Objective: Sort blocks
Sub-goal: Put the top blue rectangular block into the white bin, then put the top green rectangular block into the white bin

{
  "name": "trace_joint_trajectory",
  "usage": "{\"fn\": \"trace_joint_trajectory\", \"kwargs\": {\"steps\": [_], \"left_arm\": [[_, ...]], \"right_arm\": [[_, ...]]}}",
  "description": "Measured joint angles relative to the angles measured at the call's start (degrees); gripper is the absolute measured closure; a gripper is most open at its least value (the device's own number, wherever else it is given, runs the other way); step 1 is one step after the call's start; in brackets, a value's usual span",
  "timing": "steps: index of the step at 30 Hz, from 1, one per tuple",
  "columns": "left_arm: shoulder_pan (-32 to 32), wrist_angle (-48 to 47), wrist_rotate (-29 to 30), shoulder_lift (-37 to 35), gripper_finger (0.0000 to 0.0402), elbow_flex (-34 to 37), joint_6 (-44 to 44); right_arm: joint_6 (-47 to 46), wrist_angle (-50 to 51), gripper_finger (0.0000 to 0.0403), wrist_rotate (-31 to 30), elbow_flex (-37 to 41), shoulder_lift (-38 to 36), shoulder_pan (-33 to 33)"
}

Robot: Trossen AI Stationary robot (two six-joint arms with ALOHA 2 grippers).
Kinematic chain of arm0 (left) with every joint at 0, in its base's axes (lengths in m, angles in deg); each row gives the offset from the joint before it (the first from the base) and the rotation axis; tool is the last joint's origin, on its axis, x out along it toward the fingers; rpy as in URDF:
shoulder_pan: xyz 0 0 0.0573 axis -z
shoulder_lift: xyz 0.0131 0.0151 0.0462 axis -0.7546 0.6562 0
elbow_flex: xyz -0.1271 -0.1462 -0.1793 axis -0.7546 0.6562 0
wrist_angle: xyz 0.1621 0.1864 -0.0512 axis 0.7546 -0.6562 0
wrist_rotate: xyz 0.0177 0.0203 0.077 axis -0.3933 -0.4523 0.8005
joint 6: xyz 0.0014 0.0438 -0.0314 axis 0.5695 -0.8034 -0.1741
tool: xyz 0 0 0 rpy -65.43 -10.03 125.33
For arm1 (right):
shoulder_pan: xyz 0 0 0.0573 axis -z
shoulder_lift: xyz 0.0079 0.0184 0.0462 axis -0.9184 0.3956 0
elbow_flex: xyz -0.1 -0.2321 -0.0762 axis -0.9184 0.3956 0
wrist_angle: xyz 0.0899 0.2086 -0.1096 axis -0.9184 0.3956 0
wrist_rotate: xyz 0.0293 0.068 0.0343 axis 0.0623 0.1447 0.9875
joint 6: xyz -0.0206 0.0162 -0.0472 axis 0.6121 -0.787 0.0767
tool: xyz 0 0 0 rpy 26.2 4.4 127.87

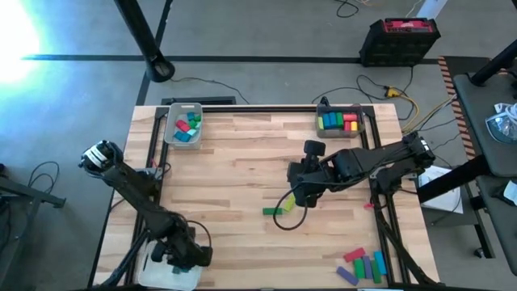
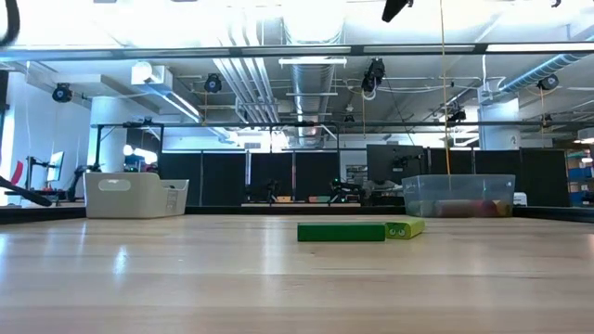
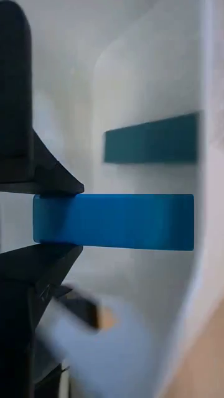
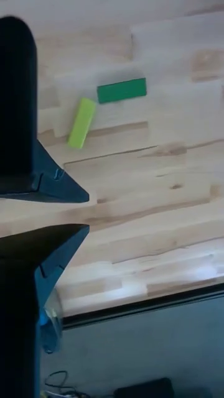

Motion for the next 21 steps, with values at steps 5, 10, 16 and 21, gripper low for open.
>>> {"fn": "trace_joint_trajectory", "kwargs": {"steps": [5, 10, 16, 21], "left_arm": [[-1.40, 1.63, -0.51, 0.17, 0.0314, 2.93, 0.46], [-1.59, 5.05, -1.54, 0.13, 0.0290, 4.16, 0.44], [-1.57, 3.96, -2.67, 0.13, 0.0282, 4.32, -0.63], [-1.53, 3.88, -2.52, 0.16, 0.0287, 4.65, -1.55]], "right_arm": [[-0.63, 0.50, 0.0337, -0.02, 1.51, -0.52, -0.92], [-0.33, 0.43, 0.0328, -0.03, 2.93, -0.63, -1.07], [-0.06, 0.37, 0.0313, -0.05, 3.10, -0.63, -1.03], [-0.20, 0.37, 0.0300, 0.01, 3.10, -0.71, -1.12]]}}
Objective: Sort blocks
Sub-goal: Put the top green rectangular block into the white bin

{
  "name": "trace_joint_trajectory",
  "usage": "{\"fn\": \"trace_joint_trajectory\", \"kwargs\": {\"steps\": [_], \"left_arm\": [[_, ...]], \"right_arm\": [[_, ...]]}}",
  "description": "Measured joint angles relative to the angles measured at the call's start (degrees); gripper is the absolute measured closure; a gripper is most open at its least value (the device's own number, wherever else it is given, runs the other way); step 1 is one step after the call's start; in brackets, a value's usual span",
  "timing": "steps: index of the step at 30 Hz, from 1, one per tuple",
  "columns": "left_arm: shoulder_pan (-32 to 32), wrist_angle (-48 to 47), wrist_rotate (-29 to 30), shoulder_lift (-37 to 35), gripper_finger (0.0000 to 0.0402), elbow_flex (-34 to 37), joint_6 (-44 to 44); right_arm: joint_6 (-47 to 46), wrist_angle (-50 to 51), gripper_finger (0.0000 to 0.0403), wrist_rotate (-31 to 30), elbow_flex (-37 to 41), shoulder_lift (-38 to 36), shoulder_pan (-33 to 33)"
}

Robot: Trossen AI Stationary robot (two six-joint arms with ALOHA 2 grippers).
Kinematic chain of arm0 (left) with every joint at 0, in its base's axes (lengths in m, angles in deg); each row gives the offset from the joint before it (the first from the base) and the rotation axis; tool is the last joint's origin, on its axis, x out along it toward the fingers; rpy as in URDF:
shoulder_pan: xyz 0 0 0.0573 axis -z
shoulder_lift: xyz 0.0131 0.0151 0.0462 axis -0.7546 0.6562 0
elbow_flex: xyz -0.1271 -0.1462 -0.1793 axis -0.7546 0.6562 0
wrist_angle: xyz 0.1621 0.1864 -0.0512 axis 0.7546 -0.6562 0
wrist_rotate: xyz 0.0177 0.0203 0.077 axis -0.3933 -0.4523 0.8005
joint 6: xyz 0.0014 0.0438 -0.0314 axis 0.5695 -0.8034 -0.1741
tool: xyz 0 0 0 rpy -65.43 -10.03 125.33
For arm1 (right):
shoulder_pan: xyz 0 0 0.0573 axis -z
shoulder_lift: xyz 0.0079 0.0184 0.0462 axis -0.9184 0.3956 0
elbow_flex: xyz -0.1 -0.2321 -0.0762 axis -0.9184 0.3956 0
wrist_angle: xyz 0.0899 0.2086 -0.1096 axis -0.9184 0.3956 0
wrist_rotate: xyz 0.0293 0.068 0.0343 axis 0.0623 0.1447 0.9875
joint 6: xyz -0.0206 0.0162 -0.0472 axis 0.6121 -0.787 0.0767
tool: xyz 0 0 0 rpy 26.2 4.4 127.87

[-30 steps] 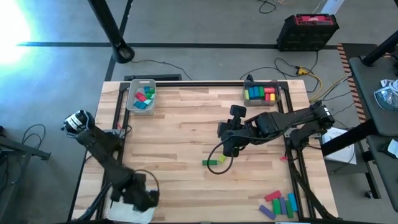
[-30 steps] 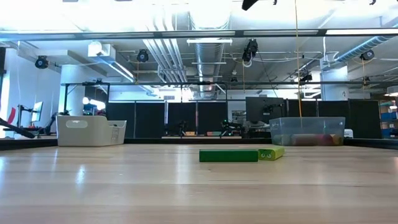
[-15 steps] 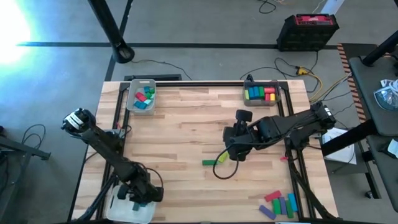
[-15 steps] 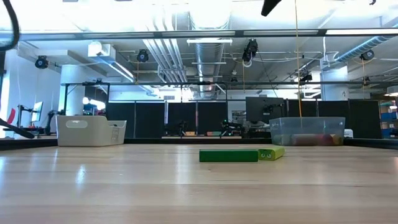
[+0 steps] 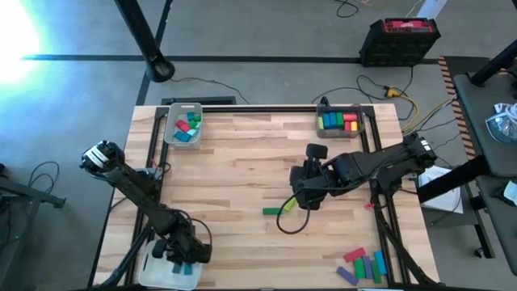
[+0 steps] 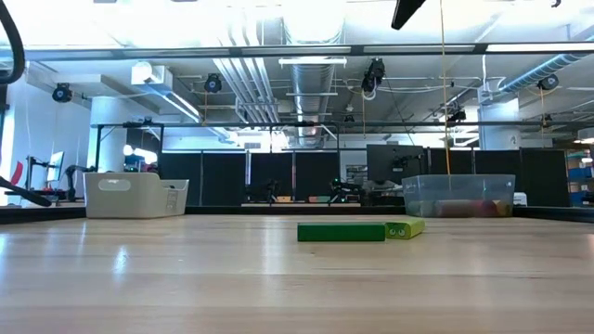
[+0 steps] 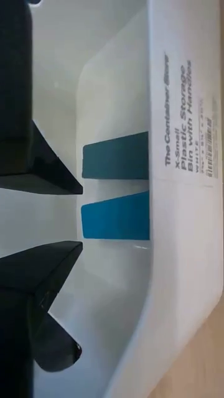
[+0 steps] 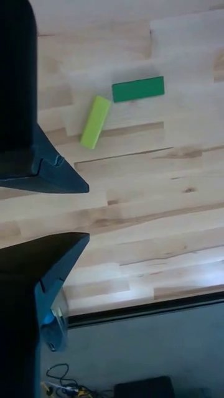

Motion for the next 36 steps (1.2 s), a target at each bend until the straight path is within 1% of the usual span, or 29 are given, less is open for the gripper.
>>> {"fn": "trace_joint_trajectory", "kwargs": {"steps": [2, 4, 7, 10, 12, 14, 16, 18, 20, 22, 23, 25, 27, 29, 31, 34, 36], "left_arm": [[0.00, 0.16, -0.28, -0.08, 0.0287, 0.01, -1.36], [0.00, -0.16, -1.86, -0.59, 0.0286, -0.56, -2.63], [0.15, -2.93, -3.00, -1.98, 0.0282, -4.00, -6.09], [0.27, -10.16, -2.90, -2.67, 0.0281, -9.33, -12.74], [0.34, -16.38, -0.62, -2.67, 0.0280, -13.61, -20.56], [0.52, -21.24, 5.12, -2.53, 0.0280, -18.23, -29.02], [0.37, -27.13, 12.31, -2.17, 0.0282, -22.95, -35.13], [-0.53, -34.13, 21.89, -1.42, 0.0283, -27.79, -38.83], [-1.75, -39.05, 34.31, -0.55, 0.0284, -31.89, -41.70], [-3.42, -40.15, 45.82, 0.27, 0.0284, -34.95, -47.24], [-4.49, -39.19, 50.39, 0.74, 0.0284, -36.11, -51.18], [-6.95, -38.54, 56.48, 2.07, 0.0284, -38.29, -60.18], [-9.58, -38.00, 60.32, 3.94, 0.0283, -40.57, -68.45], [-12.42, -38.14, 61.42, 6.08, 0.0279, -42.98, -74.15], [-15.21, -37.88, 60.15, 8.26, 0.0273, -45.51, -79.40], [-19.13, -36.68, 54.82, 12.29, 0.0256, -49.15, -89.32], [-21.52, -35.93, 51.09, 15.49, 0.0240, -51.51, -95.61]], "right_arm": [[-0.61, 0.45, 0.0295, 0.19, 0.00, -0.24, -0.22], [-1.59, 2.52, 0.0290, 0.24, 0.00, -0.54, -0.72], [-3.07, 6.82, 0.0283, 0.37, 0.00, -1.21, -1.83], [-4.36, 8.61, 0.0275, 0.37, 0.13, -1.60, -3.18], [-4.86, 8.55, 0.0270, 0.38, 0.25, -1.79, -4.16], [-4.36, 8.55, 0.0265, 0.71, 0.57, -1.97, -5.31], [-2.19, 8.60, 0.0259, 1.50, 0.87, -2.02, -6.49], [-1.48, 8.54, 0.0253, 1.35, 1.12, -2.05, -7.56], [-0.80, 8.33, 0.0247, 1.25, 1.34, -2.22, -8.37], [-0.45, 8.22, 0.0240, 1.19, 1.47, -2.39, -8.87], [-0.39, 8.26, 0.0237, 1.19, 1.50, -2.39, -9.05], [-0.38, 8.27, 0.0230, 1.15, 1.51, -2.52, -9.38], [-1.19, 8.67, 0.0225, 0.39, 1.56, -3.18, -9.76], [-2.68, 9.75, 0.0220, -1.16, 1.55, -4.57, -10.28], [-4.07, 10.68, 0.0217, -1.81, 1.67, -6.41, -10.60], [-6.76, 10.46, 0.0213, -1.37, 3.20, -10.42, -11.43], [-7.96, 9.91, 0.0210, 0.12, 4.84, -13.38, -11.72]]}}
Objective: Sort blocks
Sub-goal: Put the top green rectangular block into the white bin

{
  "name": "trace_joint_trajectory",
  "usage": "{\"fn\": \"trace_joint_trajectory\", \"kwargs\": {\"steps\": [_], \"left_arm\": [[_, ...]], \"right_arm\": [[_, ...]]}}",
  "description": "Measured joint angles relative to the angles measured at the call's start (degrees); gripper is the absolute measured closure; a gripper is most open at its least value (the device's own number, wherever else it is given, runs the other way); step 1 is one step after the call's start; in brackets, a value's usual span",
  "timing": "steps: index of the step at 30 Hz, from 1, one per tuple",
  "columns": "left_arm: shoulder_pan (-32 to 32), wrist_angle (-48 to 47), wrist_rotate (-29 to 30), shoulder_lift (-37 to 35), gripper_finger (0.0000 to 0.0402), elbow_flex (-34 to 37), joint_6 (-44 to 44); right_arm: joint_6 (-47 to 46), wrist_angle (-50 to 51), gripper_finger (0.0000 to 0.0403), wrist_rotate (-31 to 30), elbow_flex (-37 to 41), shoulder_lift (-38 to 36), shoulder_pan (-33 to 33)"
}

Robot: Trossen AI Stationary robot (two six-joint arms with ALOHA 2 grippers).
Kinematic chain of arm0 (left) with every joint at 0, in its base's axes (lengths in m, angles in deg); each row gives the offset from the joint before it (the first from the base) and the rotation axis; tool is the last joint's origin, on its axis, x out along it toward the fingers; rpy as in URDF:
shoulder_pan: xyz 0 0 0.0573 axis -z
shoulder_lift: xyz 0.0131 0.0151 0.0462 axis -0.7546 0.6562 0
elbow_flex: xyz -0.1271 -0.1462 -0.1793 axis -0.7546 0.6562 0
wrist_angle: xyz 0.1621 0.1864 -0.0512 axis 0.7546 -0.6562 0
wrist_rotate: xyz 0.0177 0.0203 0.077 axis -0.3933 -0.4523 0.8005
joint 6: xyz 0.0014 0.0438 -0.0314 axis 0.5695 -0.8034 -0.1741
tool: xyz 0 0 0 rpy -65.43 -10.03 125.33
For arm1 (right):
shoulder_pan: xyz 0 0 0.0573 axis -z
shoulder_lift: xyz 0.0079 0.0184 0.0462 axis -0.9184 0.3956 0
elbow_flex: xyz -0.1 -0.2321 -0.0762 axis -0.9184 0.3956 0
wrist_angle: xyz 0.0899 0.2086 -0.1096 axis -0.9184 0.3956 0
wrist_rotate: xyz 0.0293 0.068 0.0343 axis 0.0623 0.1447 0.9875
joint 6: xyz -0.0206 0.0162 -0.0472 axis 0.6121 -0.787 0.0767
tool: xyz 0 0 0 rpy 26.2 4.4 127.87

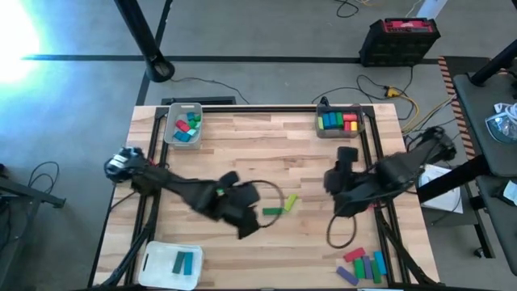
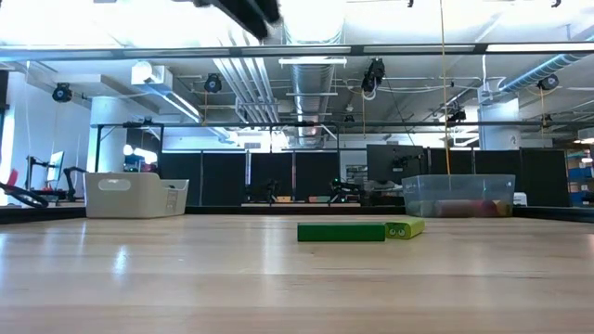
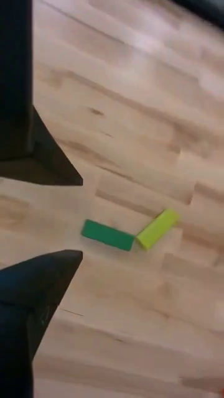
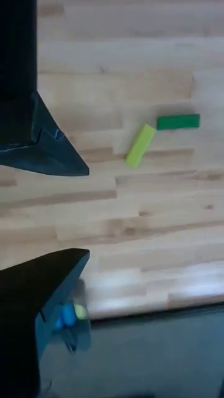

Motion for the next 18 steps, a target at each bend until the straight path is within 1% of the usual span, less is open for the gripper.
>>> {"fn": "trace_joint_trajectory", "kwargs": {"steps": [4, 7, 10, 13, 18], "left_arm": [[-3.73, 1.92, -4.70, 6.57, 0.0200, -4.70, -10.55], [-6.05, 2.37, -6.91, 11.33, 0.0168, -8.15, -16.09], [-8.37, 3.94, -9.84, 15.04, 0.0139, -11.10, -18.65], [-9.95, 6.81, -13.07, 18.60, 0.0119, -13.13, -19.89], [-11.56, 8.89, -17.65, 24.21, 0.0110, -15.45, -23.00]], "right_arm": [[-3.87, -2.05, 0.0207, 2.13, 5.55, -5.97, -1.27], [-5.98, -5.38, 0.0206, 4.61, 10.92, -10.75, -2.69], [-7.42, -11.19, 0.0207, 5.29, 16.02, -14.63, -4.76], [-7.73, -17.56, 0.0211, 5.40, 20.06, -16.78, -7.59], [-9.86, -19.13, 0.0219, 5.00, 23.49, -16.78, -11.08]]}}
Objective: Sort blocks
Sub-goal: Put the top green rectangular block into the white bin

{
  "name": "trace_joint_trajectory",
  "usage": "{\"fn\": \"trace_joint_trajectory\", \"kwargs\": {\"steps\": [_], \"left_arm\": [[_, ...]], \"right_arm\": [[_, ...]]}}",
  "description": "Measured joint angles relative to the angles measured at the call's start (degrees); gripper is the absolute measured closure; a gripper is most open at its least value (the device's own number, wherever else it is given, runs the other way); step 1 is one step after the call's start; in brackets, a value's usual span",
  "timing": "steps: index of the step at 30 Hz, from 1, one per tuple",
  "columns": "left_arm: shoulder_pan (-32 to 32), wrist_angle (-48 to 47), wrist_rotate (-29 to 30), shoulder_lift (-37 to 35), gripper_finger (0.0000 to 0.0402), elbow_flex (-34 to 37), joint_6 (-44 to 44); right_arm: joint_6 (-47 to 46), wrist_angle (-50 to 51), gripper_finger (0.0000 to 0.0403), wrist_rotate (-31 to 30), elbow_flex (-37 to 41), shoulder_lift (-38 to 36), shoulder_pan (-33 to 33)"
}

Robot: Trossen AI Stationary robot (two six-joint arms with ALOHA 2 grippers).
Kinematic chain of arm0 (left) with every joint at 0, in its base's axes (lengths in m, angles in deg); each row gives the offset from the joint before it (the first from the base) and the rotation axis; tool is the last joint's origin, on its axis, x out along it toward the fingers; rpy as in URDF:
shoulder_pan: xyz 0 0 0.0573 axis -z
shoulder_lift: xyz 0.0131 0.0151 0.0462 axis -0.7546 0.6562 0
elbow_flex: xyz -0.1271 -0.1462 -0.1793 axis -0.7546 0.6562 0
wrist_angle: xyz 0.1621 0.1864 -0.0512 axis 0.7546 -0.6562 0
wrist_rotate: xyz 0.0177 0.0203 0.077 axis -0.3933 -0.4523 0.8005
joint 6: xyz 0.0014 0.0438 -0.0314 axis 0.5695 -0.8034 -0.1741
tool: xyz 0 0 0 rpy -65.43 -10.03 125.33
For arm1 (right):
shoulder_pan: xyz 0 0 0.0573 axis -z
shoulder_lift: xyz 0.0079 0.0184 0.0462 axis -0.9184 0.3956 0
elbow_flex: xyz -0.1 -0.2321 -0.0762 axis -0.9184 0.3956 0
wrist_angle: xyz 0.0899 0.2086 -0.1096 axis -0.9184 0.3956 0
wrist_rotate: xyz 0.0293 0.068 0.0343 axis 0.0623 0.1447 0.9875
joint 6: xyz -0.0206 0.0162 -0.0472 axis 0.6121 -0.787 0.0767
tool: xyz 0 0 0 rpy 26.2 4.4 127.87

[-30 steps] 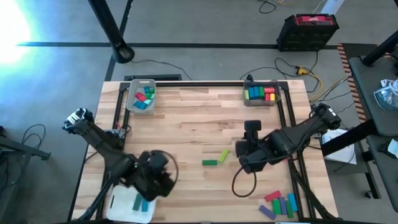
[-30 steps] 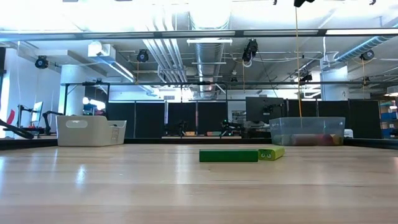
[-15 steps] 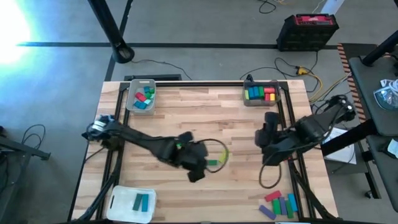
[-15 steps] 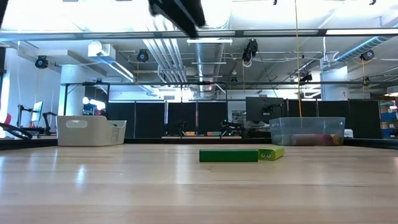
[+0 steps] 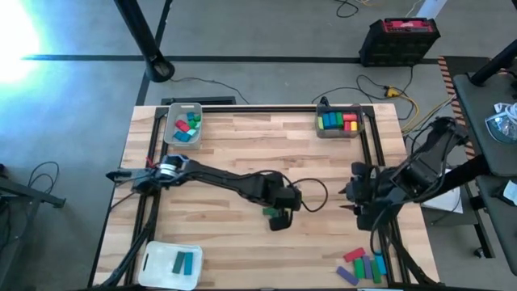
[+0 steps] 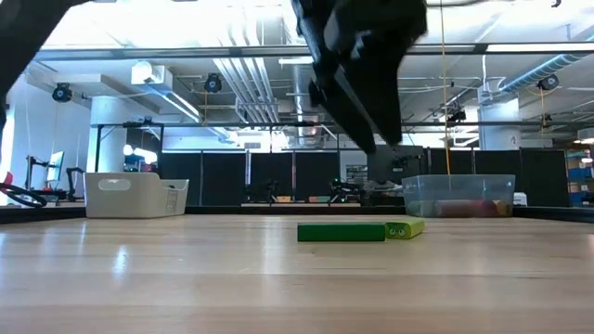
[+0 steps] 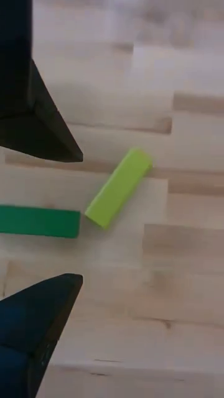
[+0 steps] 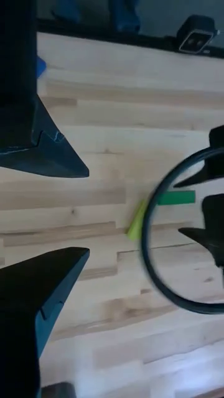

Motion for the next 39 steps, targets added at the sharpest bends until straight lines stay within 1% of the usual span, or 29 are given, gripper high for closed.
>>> {"fn": "trace_joint_trajectory", "kwargs": {"steps": [4, 11, 15, 18, 21, 26, 27, 29, 31, 35, 37, 39], "left_arm": [[-0.58, -2.08, -3.30, 2.53, 0.0109, -0.27, -1.65], [-0.43, -3.07, -4.34, 2.79, 0.0114, 4.12, -3.18], [-0.61, -1.21, -9.17, 2.77, 0.0132, 7.90, -3.21], [-0.54, -0.53, -9.03, 2.57, 0.0162, 10.93, -2.41], [-0.54, 0.31, -8.75, 2.22, 0.0207, 12.92, -0.54], [-0.63, 1.18, -8.50, 2.12, 0.0310, 14.10, 2.15], [-0.63, 1.15, -8.37, 2.13, 0.0322, 14.07, 3.22], [-0.60, 0.45, -8.31, 2.14, 0.0322, 13.19, 4.72], [-0.48, -1.01, -8.33, 2.01, 0.0322, 11.52, 5.34], [0.83, -9.71, -8.89, 0.64, 0.0322, 5.73, 6.20], [2.14, -14.91, -8.32, -1.41, 0.0322, 2.34, 7.02], [3.94, -19.26, -7.61, -3.29, 0.0322, 0.00, 8.70]], "right_arm": [[-3.10, -0.20, 0.0218, -0.48, 1.48, 1.14, -1.95], [-7.87, -0.26, 0.0212, -0.97, 2.82, 2.82, -5.35], [-9.19, -0.30, 0.0211, -0.97, 3.53, 3.15, -5.37], [-9.15, -0.27, 0.0211, -1.10, 3.86, 3.13, -5.32], [-9.14, -0.35, 0.0215, -2.83, 3.96, 3.07, -5.22], [-9.05, -0.71, 0.0231, -12.56, 2.75, 3.02, -5.02], [-8.98, -0.71, 0.0234, -14.22, 2.22, 3.02, -4.79], [-8.12, -0.68, 0.0240, -15.75, 1.12, 3.02, -4.41], [-5.98, -0.72, 0.0246, -16.00, -0.21, 2.93, -3.86], [0.77, -0.81, 0.0256, -16.32, -2.78, 2.86, -2.89], [3.18, -1.42, 0.0259, -18.51, -3.41, 2.78, -2.19], [5.49, -2.88, 0.0260, -19.19, -3.90, 2.69, -0.96]]}}
